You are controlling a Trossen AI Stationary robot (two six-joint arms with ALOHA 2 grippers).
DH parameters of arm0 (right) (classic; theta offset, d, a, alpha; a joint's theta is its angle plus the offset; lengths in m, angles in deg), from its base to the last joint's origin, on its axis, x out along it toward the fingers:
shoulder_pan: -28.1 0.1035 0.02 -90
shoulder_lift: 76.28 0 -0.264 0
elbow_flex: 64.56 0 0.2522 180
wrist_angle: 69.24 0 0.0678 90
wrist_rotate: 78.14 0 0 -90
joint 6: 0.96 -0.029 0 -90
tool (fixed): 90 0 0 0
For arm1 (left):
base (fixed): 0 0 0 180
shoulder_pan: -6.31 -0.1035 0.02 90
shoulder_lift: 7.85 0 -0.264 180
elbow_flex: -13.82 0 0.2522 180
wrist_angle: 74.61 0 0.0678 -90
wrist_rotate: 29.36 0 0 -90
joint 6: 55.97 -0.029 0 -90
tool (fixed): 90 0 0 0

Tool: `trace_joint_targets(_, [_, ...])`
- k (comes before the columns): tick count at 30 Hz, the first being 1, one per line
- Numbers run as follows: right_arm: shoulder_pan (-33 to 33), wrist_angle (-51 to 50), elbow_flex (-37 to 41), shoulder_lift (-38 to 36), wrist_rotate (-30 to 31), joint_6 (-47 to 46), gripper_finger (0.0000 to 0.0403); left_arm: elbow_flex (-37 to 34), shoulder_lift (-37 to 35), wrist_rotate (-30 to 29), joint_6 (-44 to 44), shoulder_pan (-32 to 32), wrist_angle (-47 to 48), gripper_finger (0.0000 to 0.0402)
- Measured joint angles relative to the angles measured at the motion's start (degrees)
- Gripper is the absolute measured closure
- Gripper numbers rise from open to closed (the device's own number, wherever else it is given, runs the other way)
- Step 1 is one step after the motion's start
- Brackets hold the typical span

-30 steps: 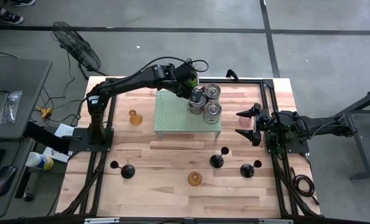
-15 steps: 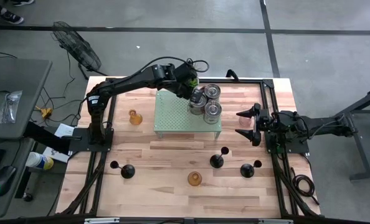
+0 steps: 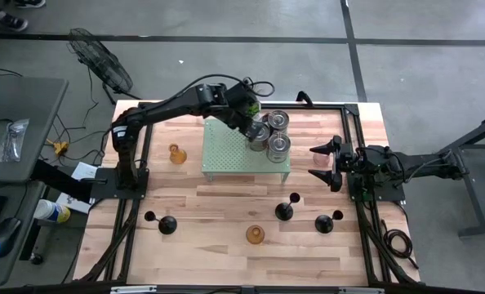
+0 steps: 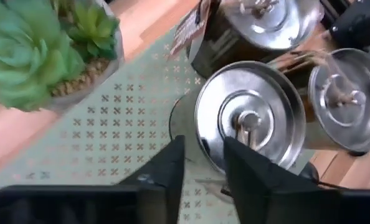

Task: Pick & Place candle stick holders
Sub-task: Put the silver scented candle on the shelf, then put the top gold glass candle holder on the shelf

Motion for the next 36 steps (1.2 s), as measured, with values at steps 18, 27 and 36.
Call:
trace_joint_targets(18, [-0.01, 0.0, -0.01, 0.02, 0.0, -0.01, 0.0003, -0.2, -10.61, -11.25, -8.9, 8.87, 5.23, 0.0184])
trace_joint_targets(27, [-0.01, 0.02, -0.01, 0.02, 0.0, 0.0, 0.0003, -0.2, -13.79, -15.98, -11.25, 16.59, 10.79, 0.0204])
trace_joint_targets(36, [-0.01, -0.01, -0.01, 0.02, -0.01, 0.0, 0.0003, -0.39, -15.43, -19.54, 6.9, 20.63, 29.24, 0.0209])
